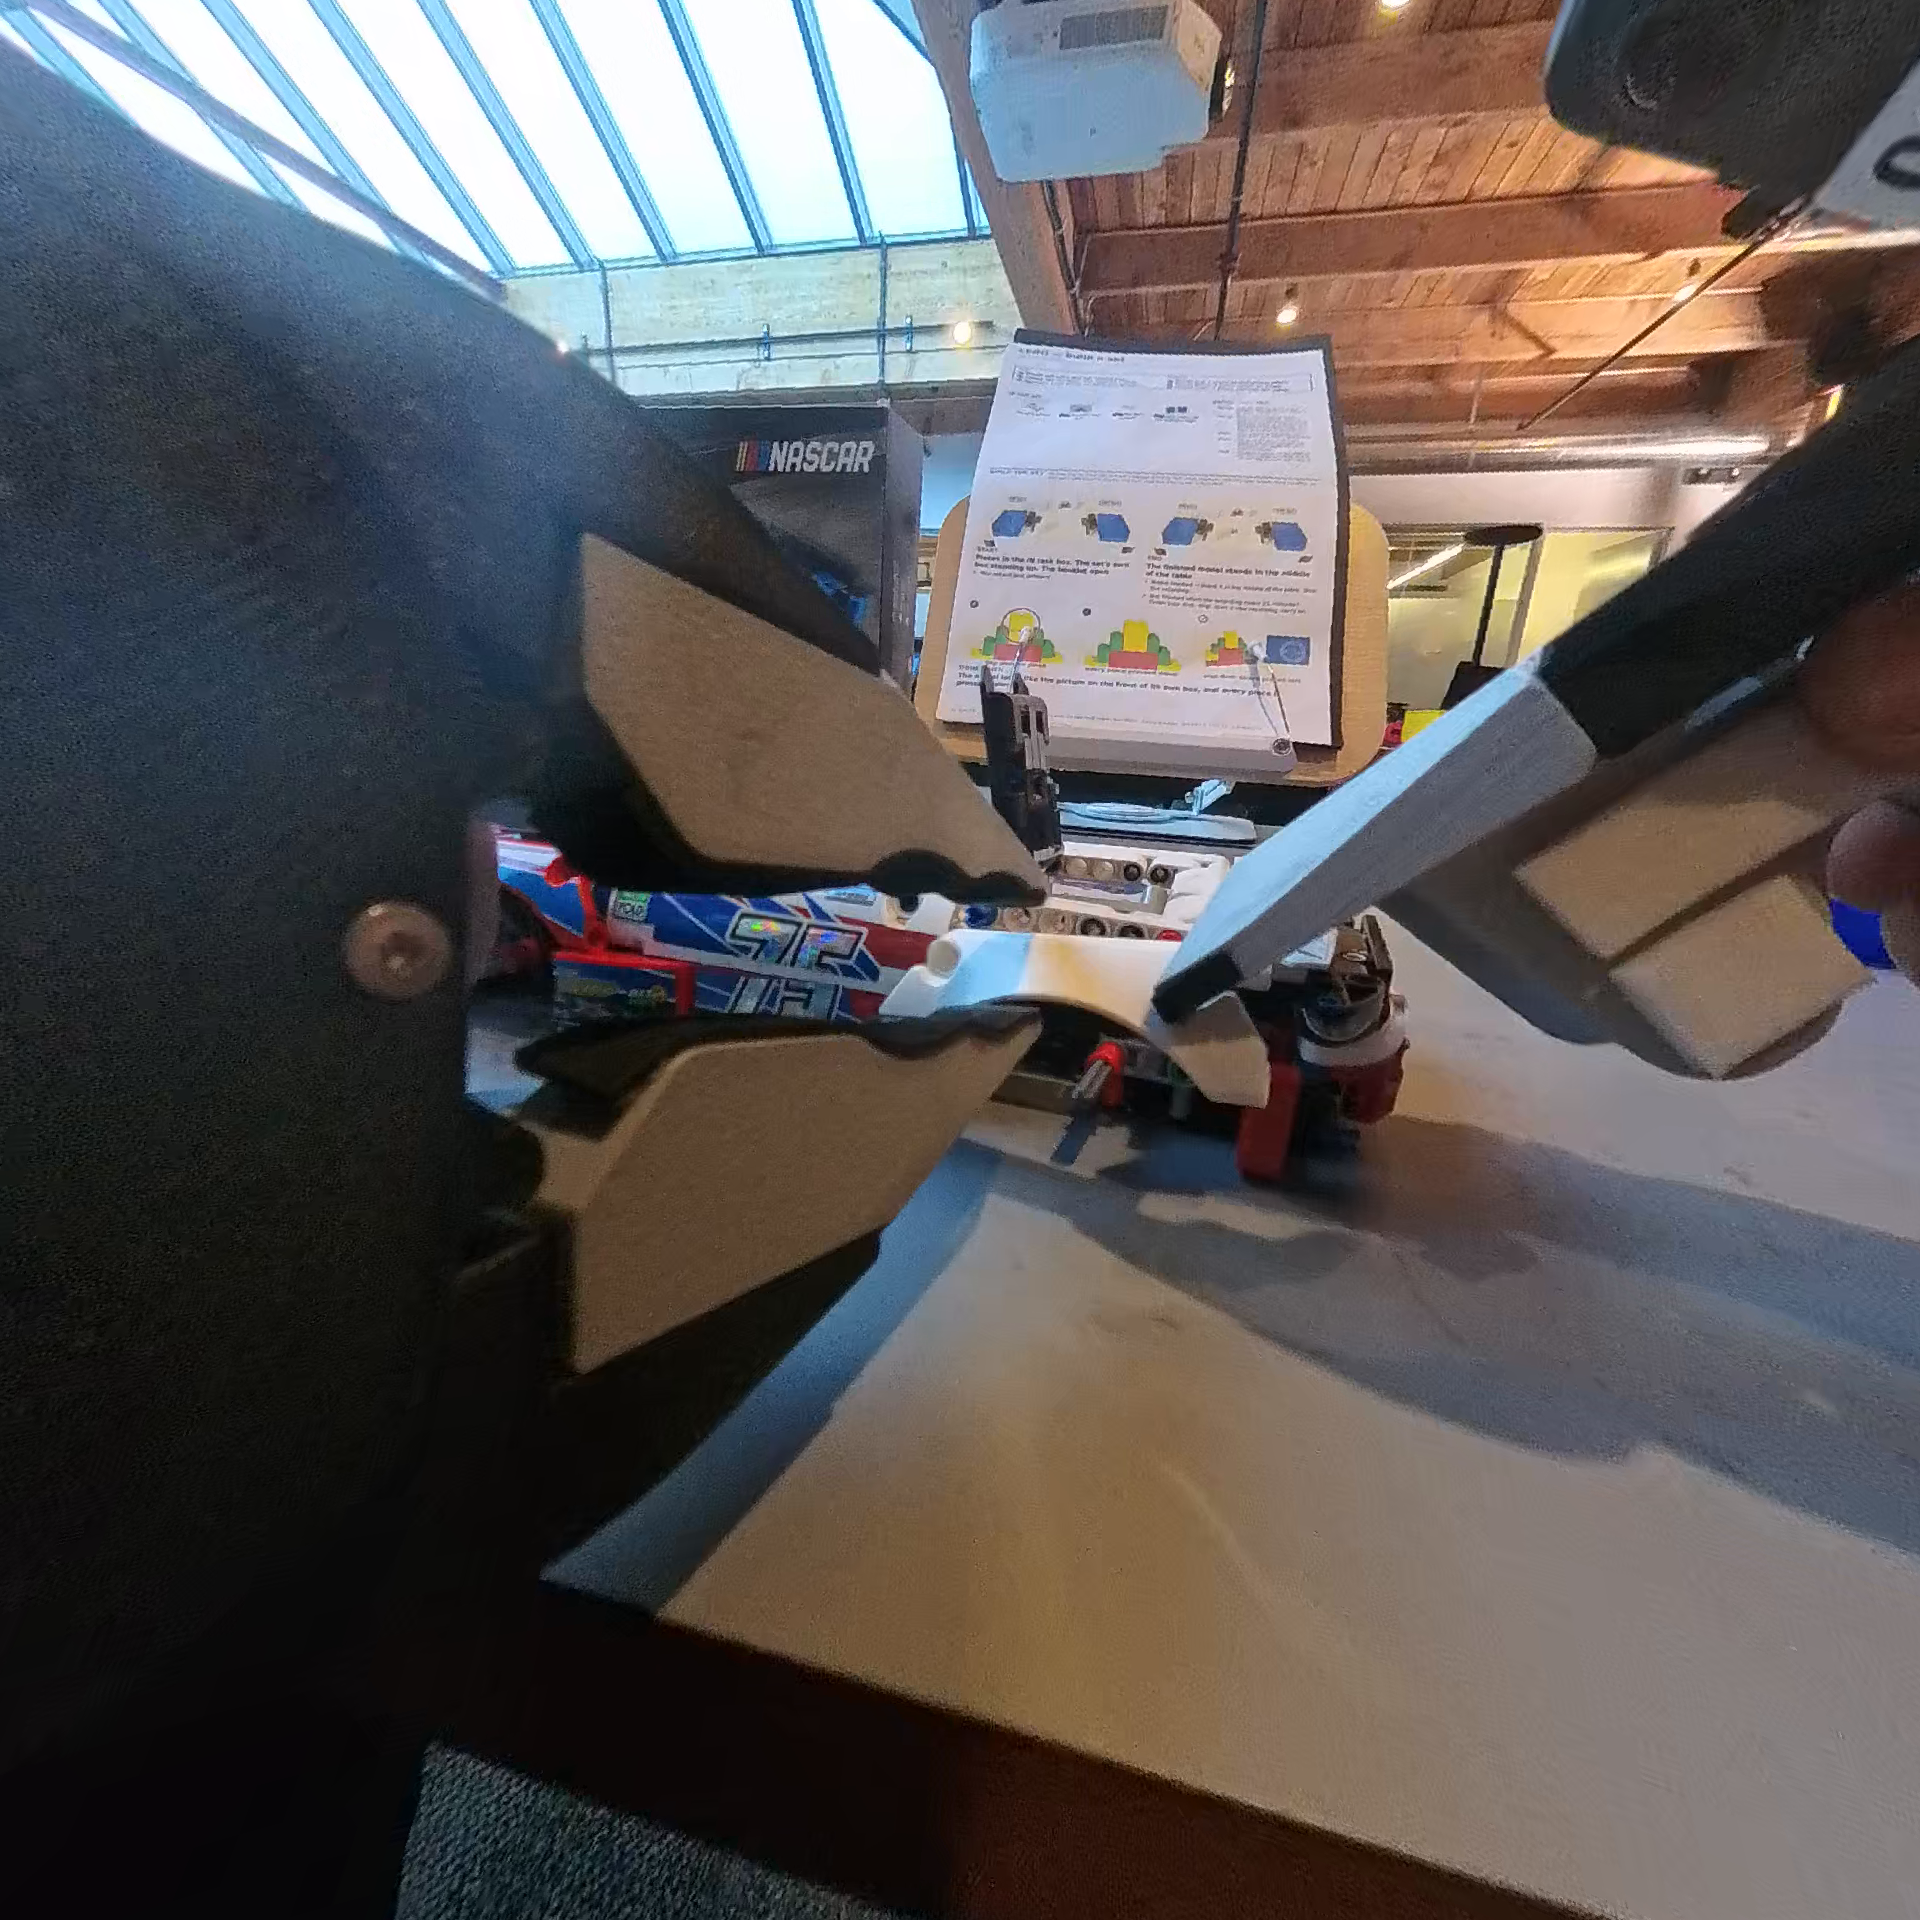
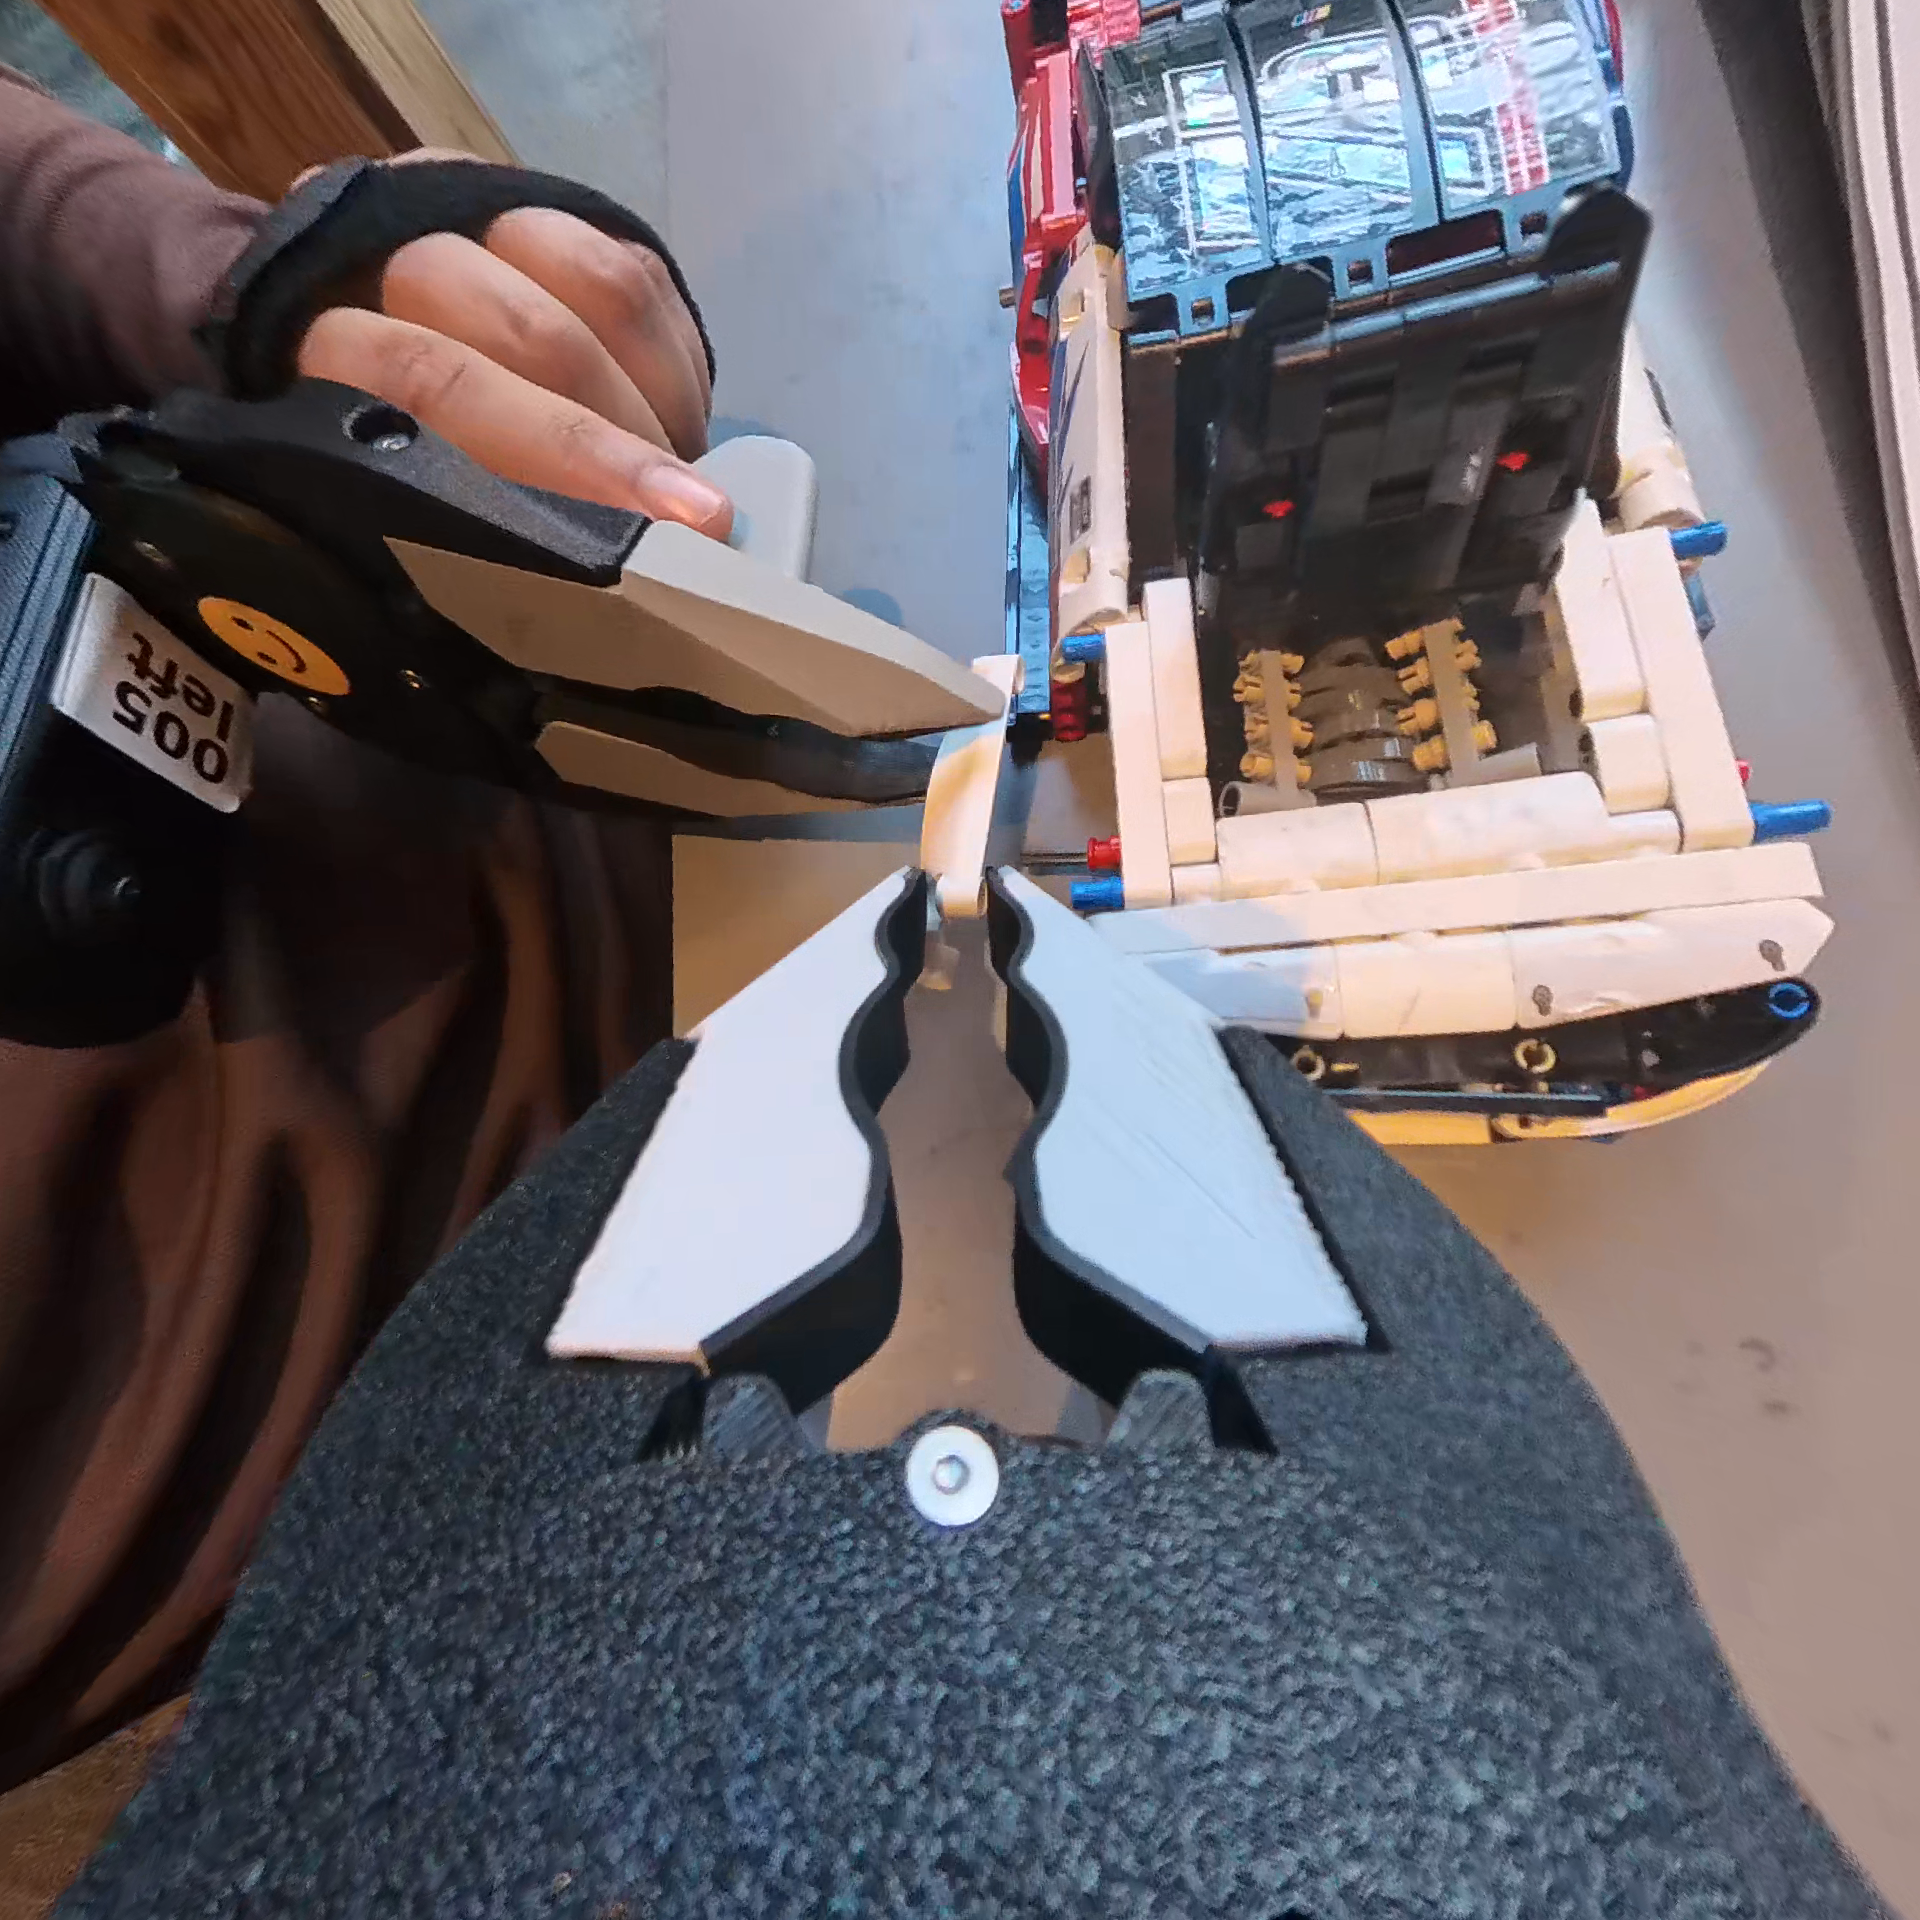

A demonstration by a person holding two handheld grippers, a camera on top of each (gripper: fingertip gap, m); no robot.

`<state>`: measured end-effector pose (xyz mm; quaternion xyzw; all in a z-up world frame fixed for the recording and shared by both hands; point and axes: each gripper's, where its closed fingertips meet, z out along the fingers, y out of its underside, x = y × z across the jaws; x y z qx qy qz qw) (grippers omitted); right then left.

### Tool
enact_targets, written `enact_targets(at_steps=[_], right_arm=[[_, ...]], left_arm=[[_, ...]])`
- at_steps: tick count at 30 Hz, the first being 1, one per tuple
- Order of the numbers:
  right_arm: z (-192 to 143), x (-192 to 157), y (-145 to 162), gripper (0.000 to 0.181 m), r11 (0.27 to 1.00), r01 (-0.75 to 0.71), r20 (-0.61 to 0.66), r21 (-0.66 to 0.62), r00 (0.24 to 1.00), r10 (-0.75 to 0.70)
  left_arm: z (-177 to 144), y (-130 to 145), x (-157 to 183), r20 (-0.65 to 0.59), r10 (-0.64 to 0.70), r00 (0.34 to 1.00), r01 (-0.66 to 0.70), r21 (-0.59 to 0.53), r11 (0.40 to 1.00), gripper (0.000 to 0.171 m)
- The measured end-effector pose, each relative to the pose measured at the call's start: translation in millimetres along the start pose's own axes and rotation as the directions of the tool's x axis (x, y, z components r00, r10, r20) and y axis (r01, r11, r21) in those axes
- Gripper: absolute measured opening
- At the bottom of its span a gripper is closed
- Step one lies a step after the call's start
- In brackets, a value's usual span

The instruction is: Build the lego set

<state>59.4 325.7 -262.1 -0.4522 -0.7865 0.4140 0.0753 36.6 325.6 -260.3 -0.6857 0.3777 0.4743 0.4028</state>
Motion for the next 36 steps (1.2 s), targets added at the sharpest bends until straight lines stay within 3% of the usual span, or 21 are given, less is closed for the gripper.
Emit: enact_targets(at_steps=[8, 13, 15, 20, 24, 29, 31, 34, 36], right_arm=[[4, 3, -6, 0.011, 0.994, 0.107, -0.062, -0.034, 0.992, -0.109], [-1, 11, -1, 0.014, 0.981, 0.171, -0.209, -0.097, 0.96, -0.188], [-6, 11, -2, 0.018, 0.975, 0.193, -0.261, -0.114, 0.941, -0.217], [-19, 13, -6, 0.028, 0.978, 0.179, -0.291, -0.108, 0.935, -0.203], [-15, 9, 4, 0.028, 0.986, 0.123, -0.249, -0.117, 0.957, -0.149], [-8, -12, 9, 0.028, 0.992, -0.129, -0.082, 0.011, 0.988, 0.129], [-5, -18, 6, 0.015, 0.975, -0.207, 0.008, 0.086, 0.978, 0.207], [-7, -15, 1, 0.008, 0.941, -0.291, 0.095, 0.173, 0.956, 0.278], [-7, -11, 4, 0.007, 0.94, -0.28, 0.088, 0.196, 0.96, 0.268]], left_arm=[[4, 0, -1, -0.015, 0.024, 1.0, -0.024, -0.002, 1.0, 0.011], [10, -4, 2, -0.002, 0.054, 0.999, -0.053, 0.001, 0.999, 0.009], [11, -7, 1, 0.016, 0.063, 0.998, -0.063, 0.013, 0.998, 0.0], [14, -5, -3, 0.046, 0.065, 0.997, -0.066, 0.016, 0.998, 0.0], [11, -4, -5, 0.088, 0.076, 0.993, -0.079, 0.035, 0.996, 0.0], [0, -11, -14, 0.165, 0.052, 0.985, -0.069, 0.096, 0.993, 0.0], [-1, -13, -16, 0.181, 0.047, 0.982, -0.069, 0.119, 0.99, 0.0], [1, -14, -17, 0.177, 0.043, 0.983, -0.067, 0.136, 0.988, 0.0], [4, -12, -10, 0.11, 0.008, 0.994, -0.023, 0.136, 0.99, 0.0]])
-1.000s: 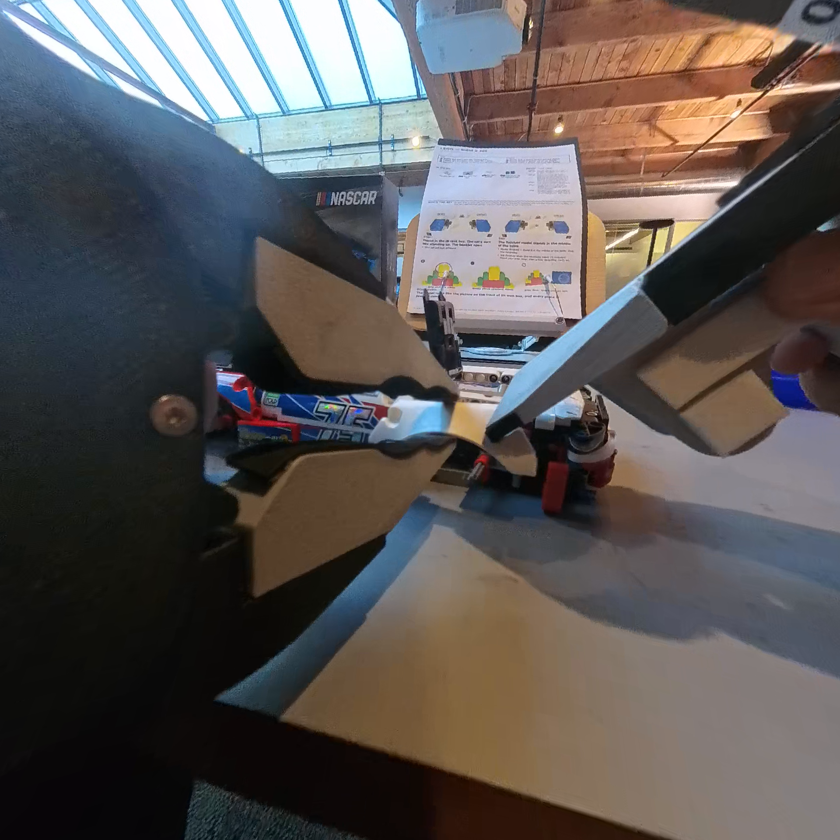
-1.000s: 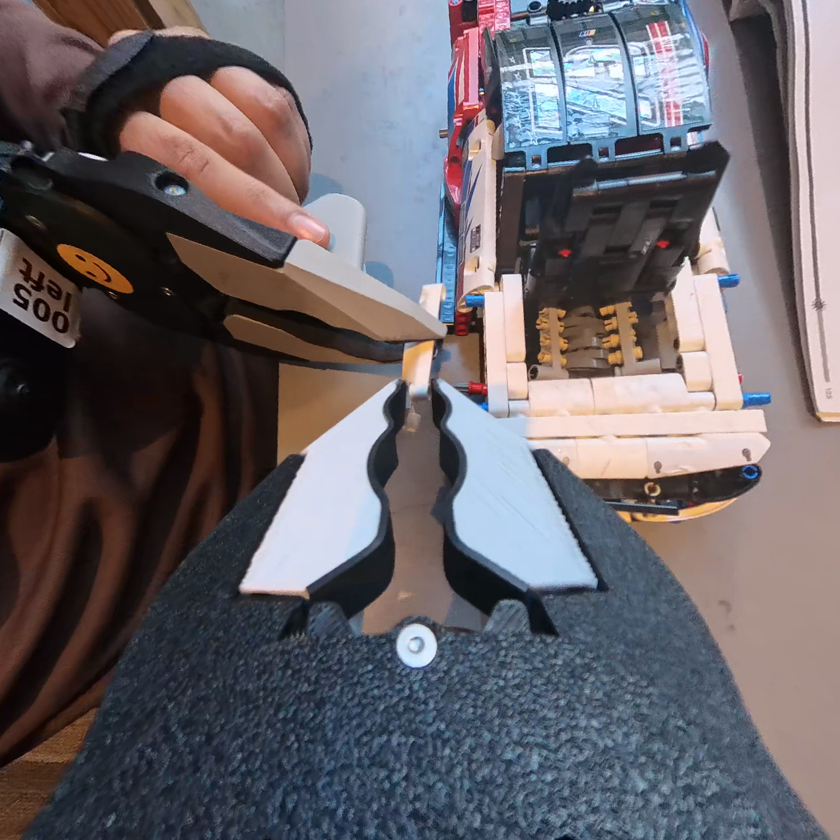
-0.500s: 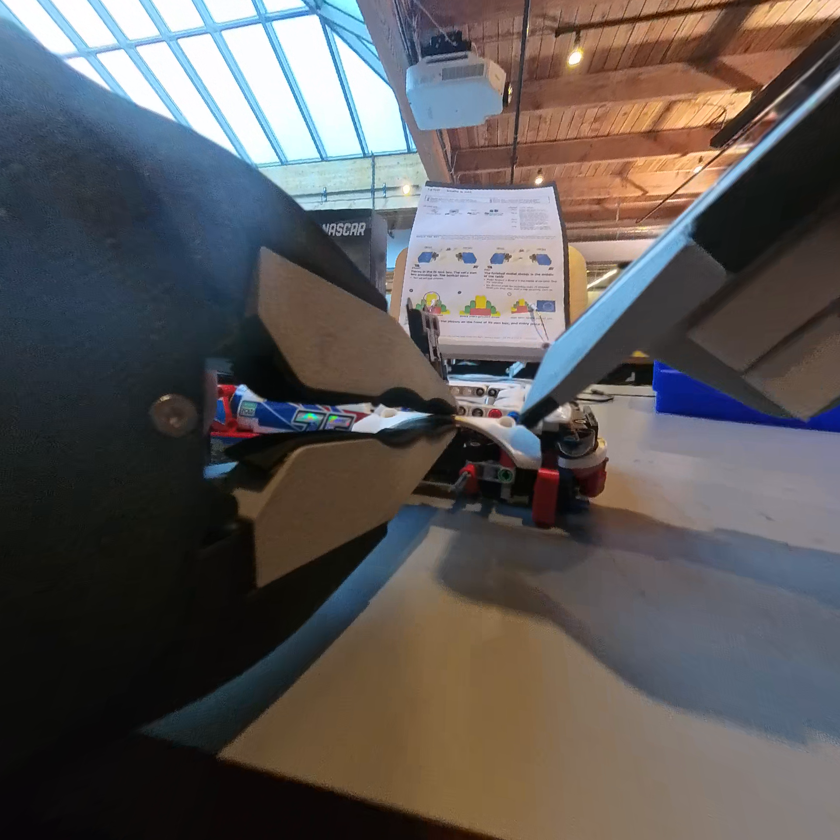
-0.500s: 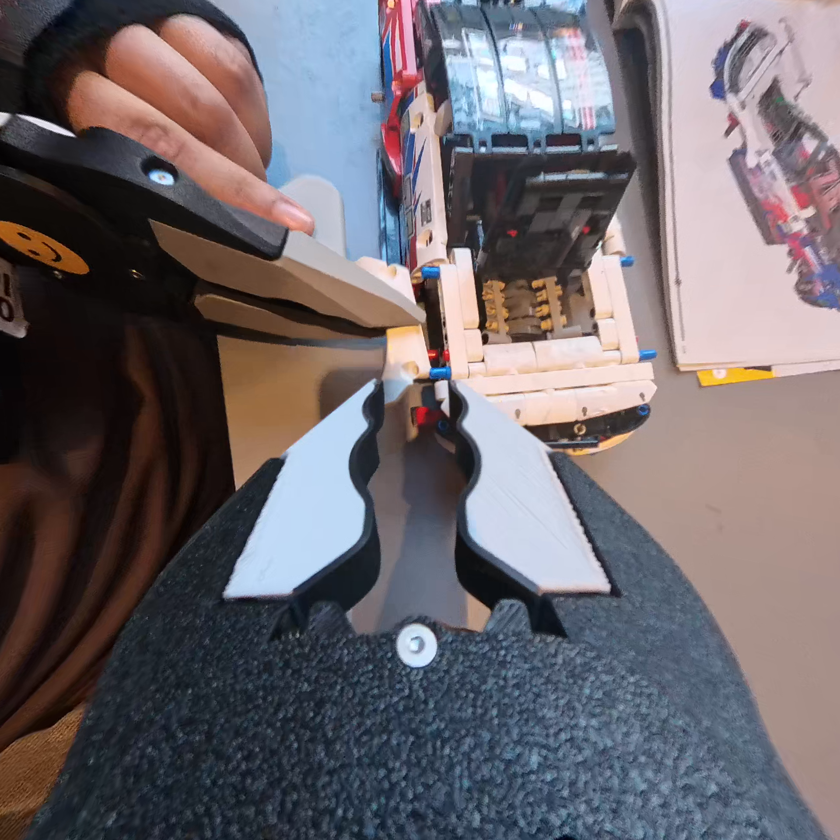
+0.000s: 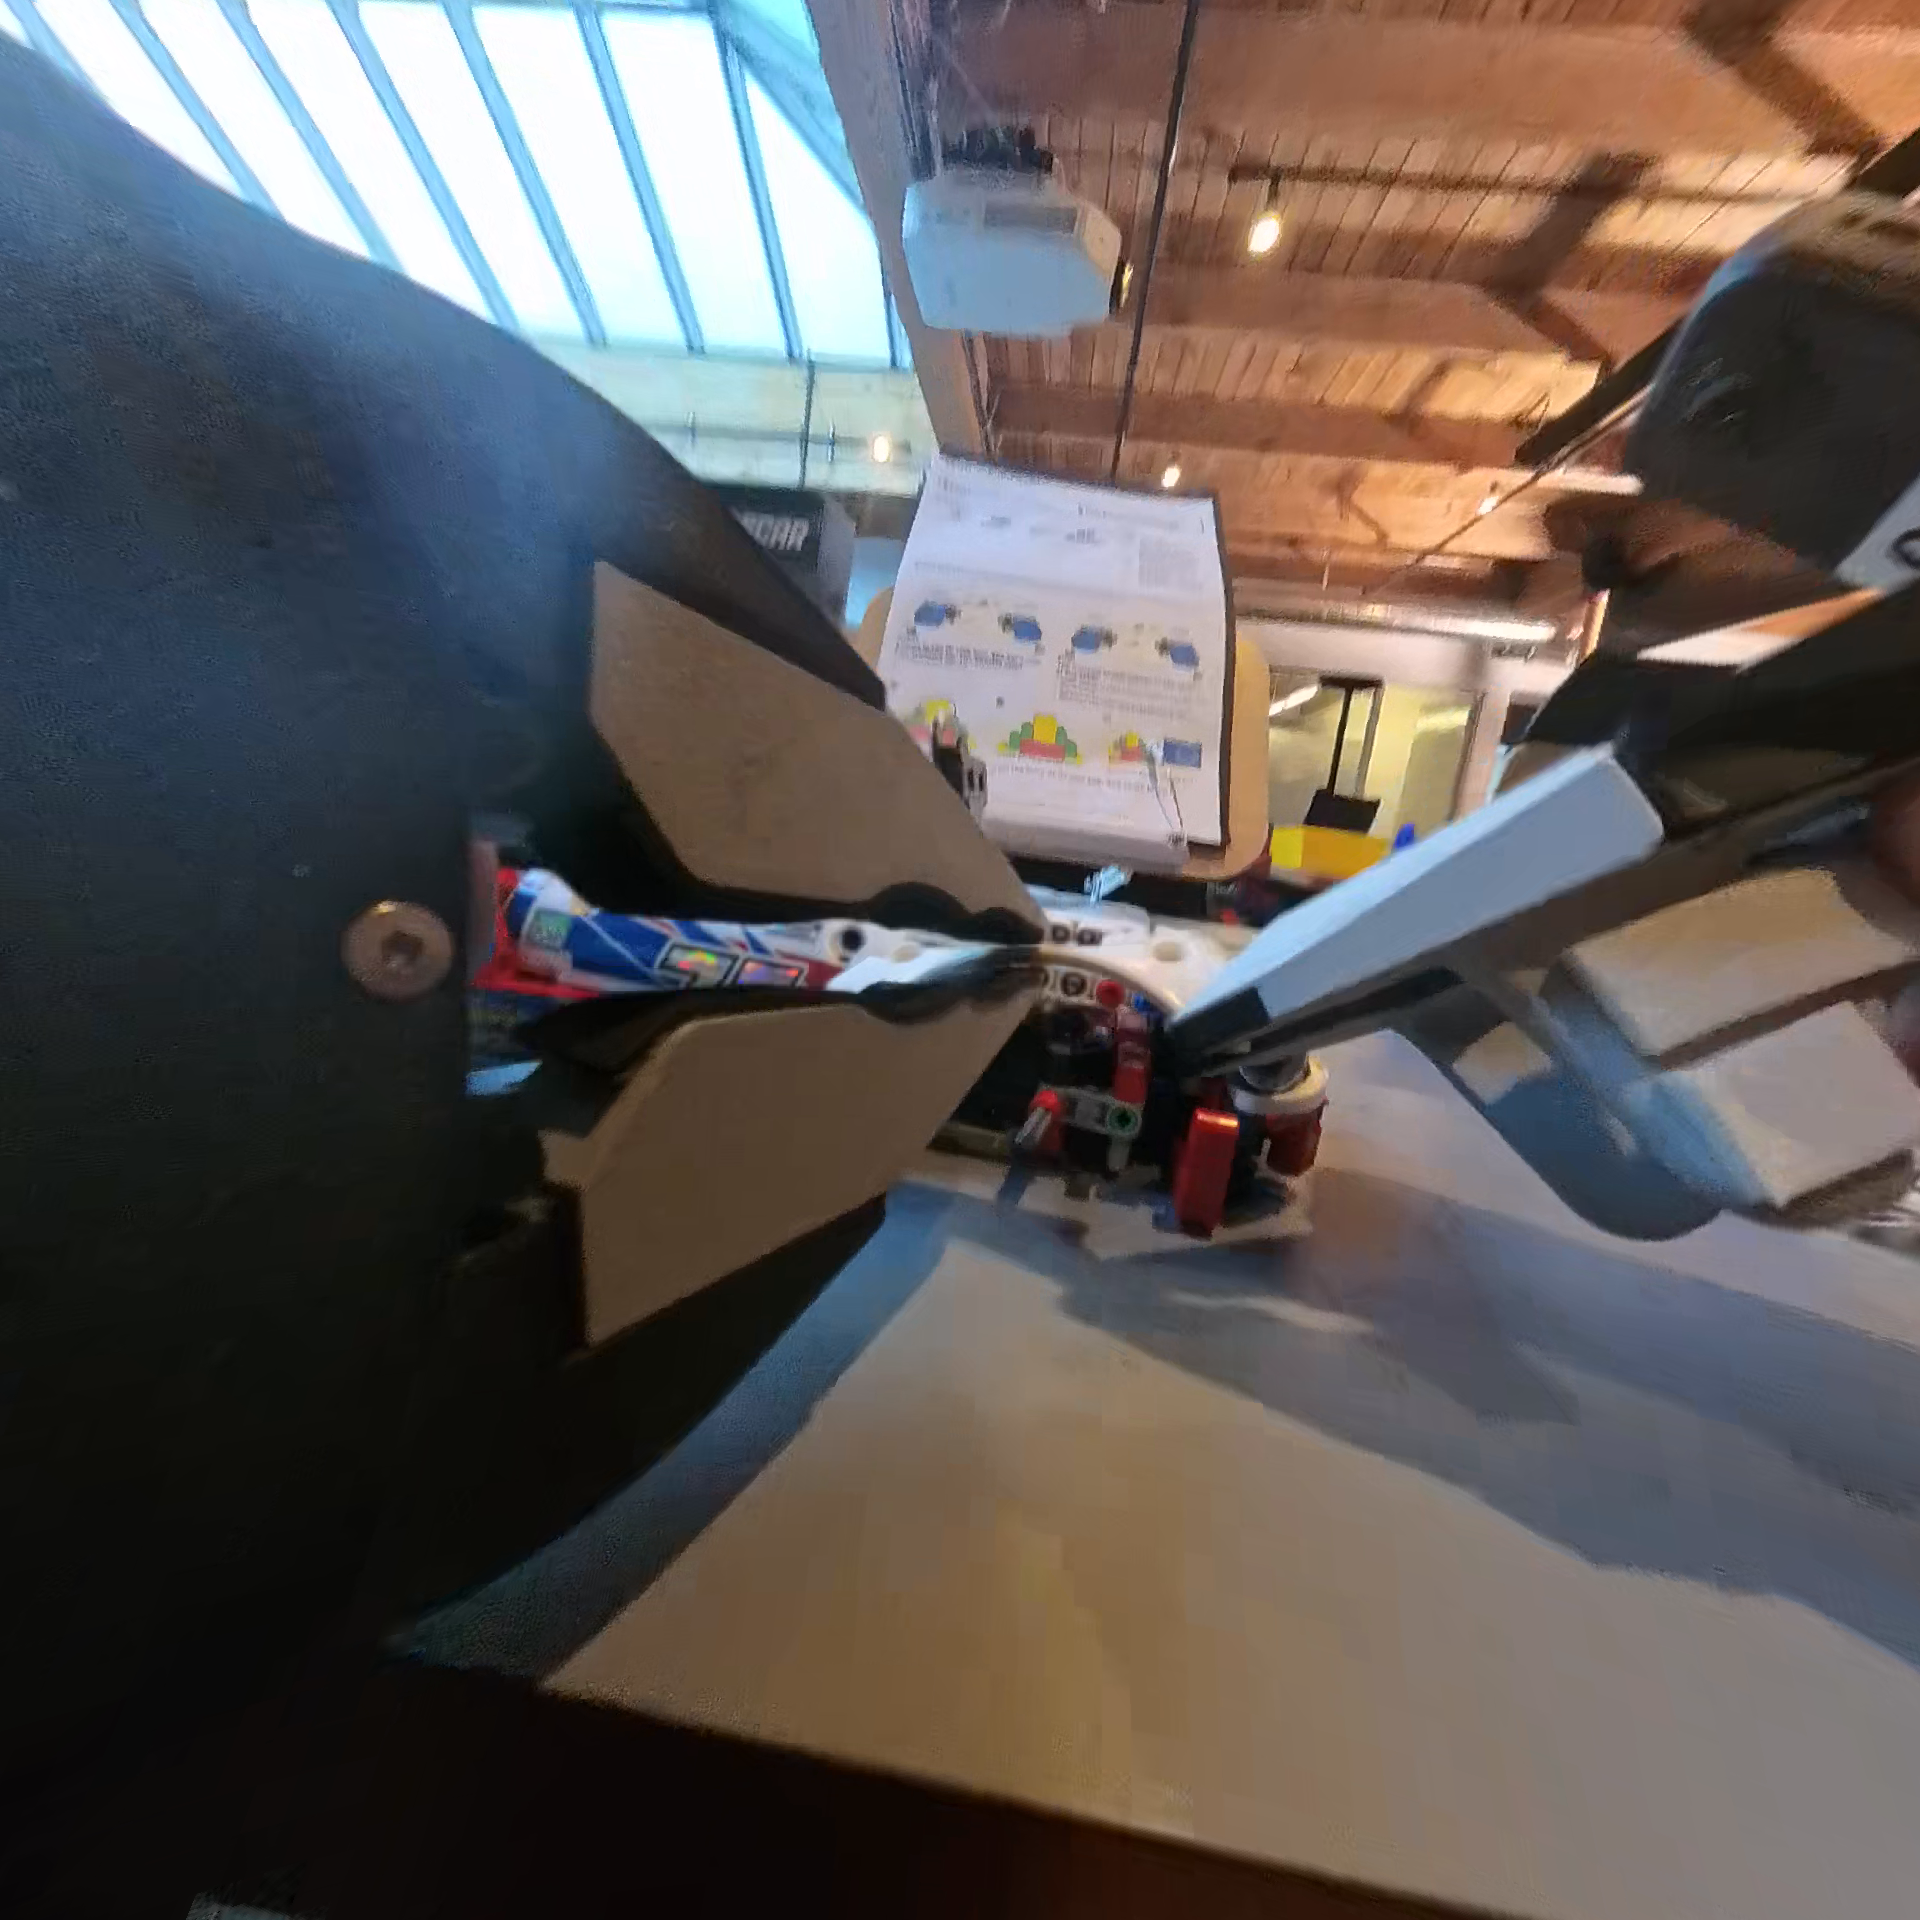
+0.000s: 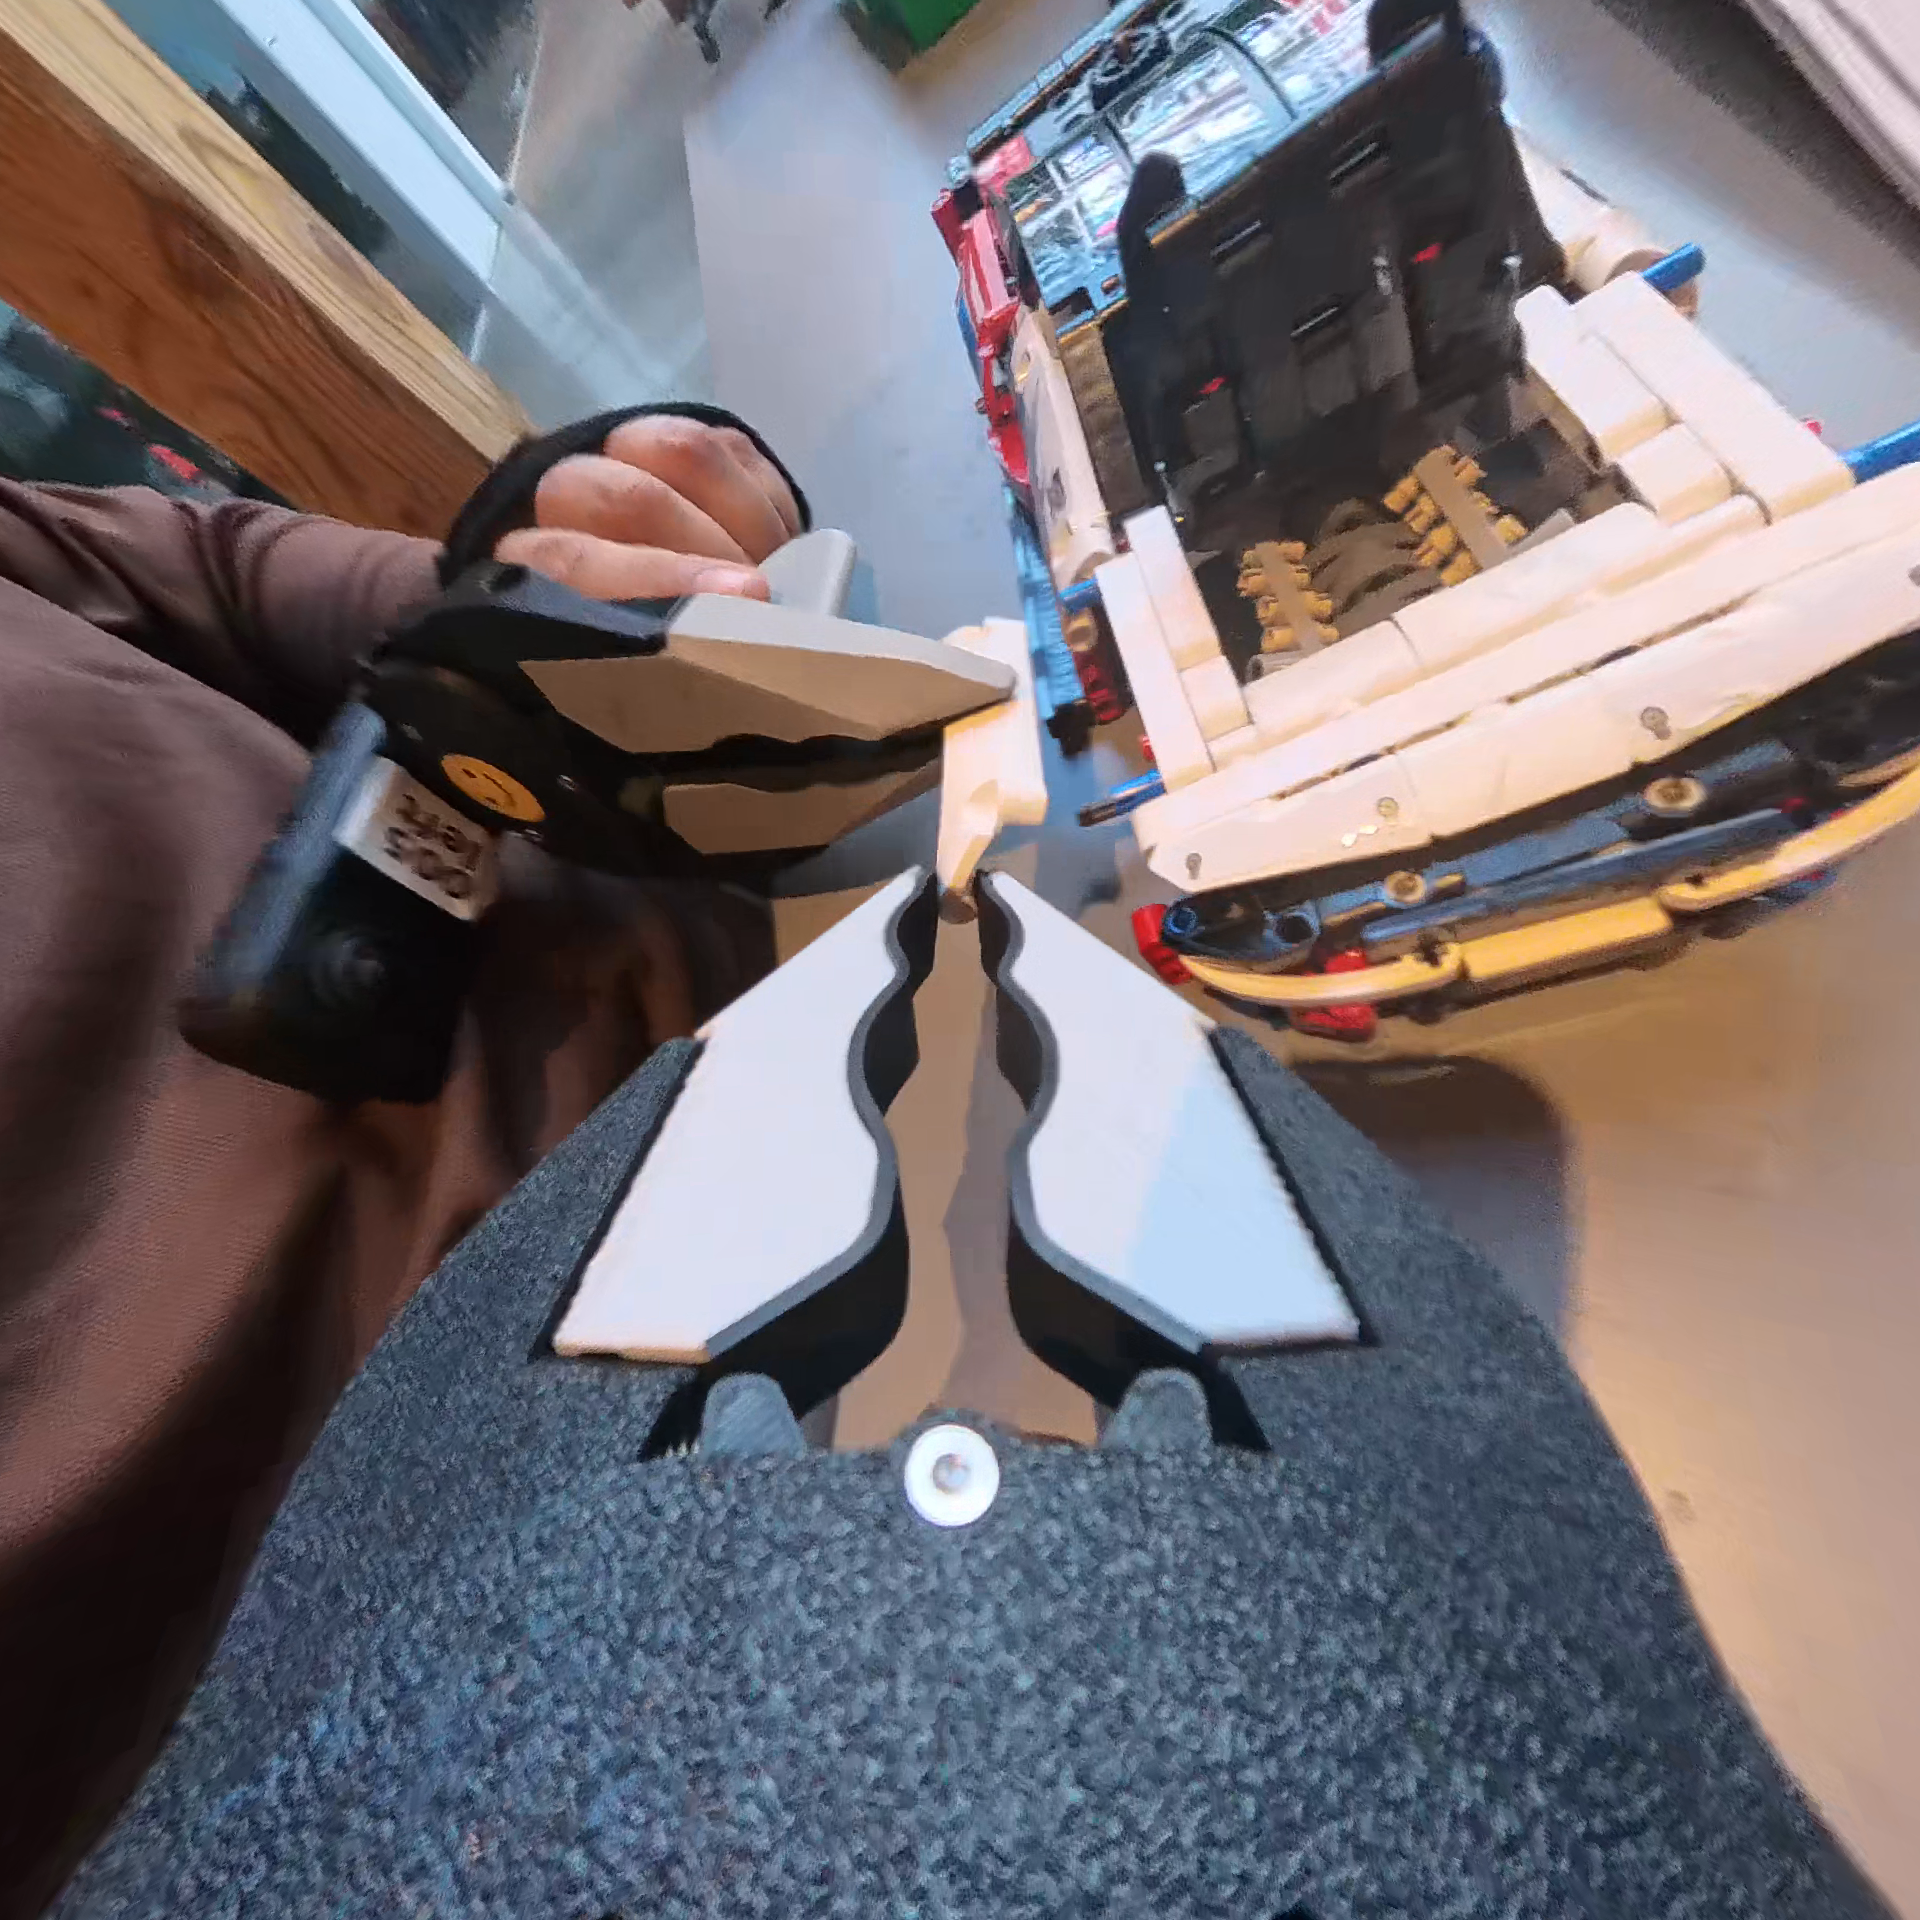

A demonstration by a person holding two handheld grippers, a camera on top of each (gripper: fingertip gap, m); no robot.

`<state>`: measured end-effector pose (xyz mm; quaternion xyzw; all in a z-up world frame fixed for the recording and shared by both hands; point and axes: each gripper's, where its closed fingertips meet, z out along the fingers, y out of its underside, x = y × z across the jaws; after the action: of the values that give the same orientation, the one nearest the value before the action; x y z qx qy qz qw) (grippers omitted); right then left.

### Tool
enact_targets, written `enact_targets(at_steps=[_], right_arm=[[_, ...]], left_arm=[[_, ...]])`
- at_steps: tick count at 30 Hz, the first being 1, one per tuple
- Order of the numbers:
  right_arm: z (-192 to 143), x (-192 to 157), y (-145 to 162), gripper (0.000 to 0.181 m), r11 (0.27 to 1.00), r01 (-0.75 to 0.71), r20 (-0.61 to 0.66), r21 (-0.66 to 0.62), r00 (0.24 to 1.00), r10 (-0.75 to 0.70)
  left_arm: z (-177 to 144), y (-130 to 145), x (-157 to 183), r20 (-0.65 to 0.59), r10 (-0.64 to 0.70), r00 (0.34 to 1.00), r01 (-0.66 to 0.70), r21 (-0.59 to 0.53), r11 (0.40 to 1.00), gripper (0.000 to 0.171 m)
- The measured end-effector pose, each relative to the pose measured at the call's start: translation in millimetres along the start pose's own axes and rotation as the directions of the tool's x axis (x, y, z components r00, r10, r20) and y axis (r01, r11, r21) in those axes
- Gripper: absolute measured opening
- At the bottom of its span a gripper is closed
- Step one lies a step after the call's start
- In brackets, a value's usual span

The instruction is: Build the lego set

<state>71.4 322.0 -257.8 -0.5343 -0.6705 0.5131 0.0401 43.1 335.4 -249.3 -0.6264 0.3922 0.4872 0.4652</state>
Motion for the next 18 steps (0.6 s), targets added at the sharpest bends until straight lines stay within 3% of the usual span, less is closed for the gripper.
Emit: enact_targets(at_steps=[3, 8, 13, 16, 18], right_arm=[[1, 14, 8, 0.007, 0.996, 0.087, -0.098, -0.03, 0.991, -0.089], [3, 14, 5, 0.007, 0.957, 0.288, -0.19, -0.043, 0.938, -0.291], [5, 18, 2, 0.007, 0.885, 0.455, -0.272, -0.101, 0.843, -0.465], [3, 18, 0, 0.007, 0.827, 0.548, -0.314, -0.125, 0.769, -0.557], [2, 15, -2, 0.007, 0.787, 0.605, -0.329, -0.119, 0.724, -0.606]], left_arm=[[-2, 0, 11, -0.131, -0.128, 0.983, 0.129, 0.0, 0.992, 0.024], [-17, -11, 18, -0.405, -0.256, 0.878, 0.286, 0.014, 0.958, 0.037], [-16, -12, -2, -0.581, -0.344, 0.738, 0.38, -0.063, 0.923, 0.029], [-12, -3, -8, -0.673, -0.346, 0.654, 0.366, -0.12, 0.923, 0.024], [-5, 8, -8, -0.683, -0.33, 0.651, 0.314, -0.154, 0.937, 0.026]])
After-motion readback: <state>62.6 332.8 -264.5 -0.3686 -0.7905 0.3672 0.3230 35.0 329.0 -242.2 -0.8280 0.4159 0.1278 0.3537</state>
